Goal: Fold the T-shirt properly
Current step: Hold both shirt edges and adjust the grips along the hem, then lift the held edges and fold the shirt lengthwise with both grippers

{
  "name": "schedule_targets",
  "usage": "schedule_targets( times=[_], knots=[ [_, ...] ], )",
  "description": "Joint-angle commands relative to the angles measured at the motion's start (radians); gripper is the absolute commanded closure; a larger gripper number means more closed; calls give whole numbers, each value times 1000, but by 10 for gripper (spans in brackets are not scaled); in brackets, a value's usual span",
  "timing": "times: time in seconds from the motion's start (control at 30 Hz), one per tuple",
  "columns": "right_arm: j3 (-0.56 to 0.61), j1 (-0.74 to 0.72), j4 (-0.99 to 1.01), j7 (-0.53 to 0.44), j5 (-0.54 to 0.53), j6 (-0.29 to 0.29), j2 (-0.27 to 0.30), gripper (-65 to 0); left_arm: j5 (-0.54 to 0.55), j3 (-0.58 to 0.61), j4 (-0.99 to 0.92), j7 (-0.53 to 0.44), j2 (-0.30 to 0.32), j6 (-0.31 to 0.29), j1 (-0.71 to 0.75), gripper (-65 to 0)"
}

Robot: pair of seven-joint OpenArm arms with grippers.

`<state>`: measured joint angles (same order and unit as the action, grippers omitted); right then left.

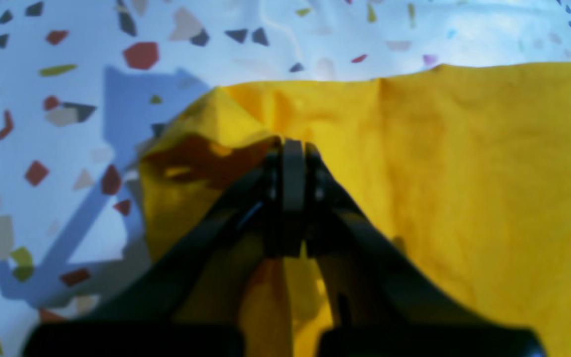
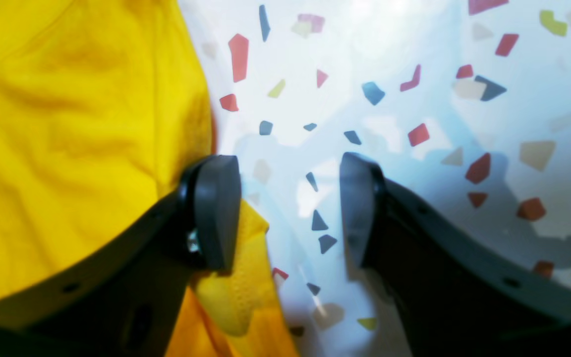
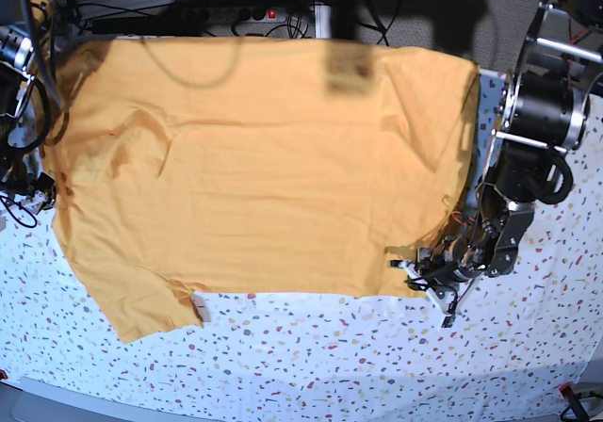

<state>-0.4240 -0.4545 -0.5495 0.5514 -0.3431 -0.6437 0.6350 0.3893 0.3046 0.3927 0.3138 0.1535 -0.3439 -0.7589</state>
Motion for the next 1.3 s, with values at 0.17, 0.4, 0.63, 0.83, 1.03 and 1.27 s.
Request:
schedule_targets(
  times=[0.17,0.4,0.63,0.83,1.03,1.27],
  knots=[
    [0,-56,-10,7,-9,-23,27,-192,11,-3,15,-23,8,-4,-39,0],
    [0,-121,-10,3,-9,-23,30,-193,11,-3,15,-23,8,-4,-39,0],
    [1,-157,-10,4,-4,-22,26,-193,11,-3,15,-23,8,-5,-39,0],
    [1,-150,-9,-22,87,16,13,-193,11,-3,15,-23,8,-4,-39,0],
    [1,-93,-8,-69,152,24,-37,-193,11,-3,15,-23,8,-4,-40,0],
    [1,-65,-9,-85,182,81,-77,-61,12,-3,15,-23,8,-4,-40,0]
  ],
)
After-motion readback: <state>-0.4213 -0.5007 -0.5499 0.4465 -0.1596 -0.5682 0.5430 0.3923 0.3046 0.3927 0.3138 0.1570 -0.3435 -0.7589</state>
